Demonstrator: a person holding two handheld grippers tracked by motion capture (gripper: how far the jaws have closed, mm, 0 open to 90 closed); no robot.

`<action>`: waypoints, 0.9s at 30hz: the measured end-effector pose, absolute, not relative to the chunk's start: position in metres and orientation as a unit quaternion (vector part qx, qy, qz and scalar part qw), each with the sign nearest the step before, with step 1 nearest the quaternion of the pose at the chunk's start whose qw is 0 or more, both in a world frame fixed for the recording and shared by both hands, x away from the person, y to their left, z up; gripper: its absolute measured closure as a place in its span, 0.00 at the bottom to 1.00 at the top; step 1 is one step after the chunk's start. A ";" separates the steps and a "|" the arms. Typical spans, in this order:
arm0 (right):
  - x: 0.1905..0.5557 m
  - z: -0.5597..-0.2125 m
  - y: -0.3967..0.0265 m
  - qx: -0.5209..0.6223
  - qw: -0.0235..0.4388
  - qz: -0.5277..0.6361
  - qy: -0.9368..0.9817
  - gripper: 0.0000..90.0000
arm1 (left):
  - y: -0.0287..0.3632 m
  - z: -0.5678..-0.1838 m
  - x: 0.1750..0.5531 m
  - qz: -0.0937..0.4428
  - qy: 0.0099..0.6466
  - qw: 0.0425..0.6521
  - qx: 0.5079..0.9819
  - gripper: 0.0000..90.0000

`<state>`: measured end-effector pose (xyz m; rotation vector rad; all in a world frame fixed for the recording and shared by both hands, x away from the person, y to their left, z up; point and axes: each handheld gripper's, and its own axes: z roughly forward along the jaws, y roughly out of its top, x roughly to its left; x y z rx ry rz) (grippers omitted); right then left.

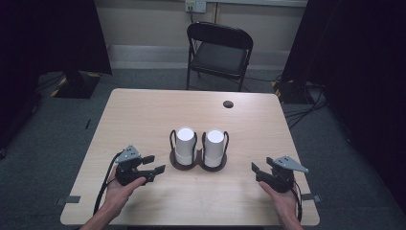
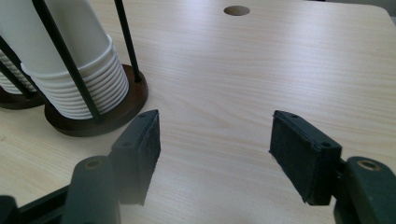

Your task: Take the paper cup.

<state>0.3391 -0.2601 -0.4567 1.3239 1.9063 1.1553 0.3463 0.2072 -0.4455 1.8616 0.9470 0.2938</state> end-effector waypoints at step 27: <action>0.327 -0.420 -0.224 0.428 0.214 0.490 0.729 0.38 | 0.201 -0.441 0.337 0.137 0.379 0.491 0.772 0.31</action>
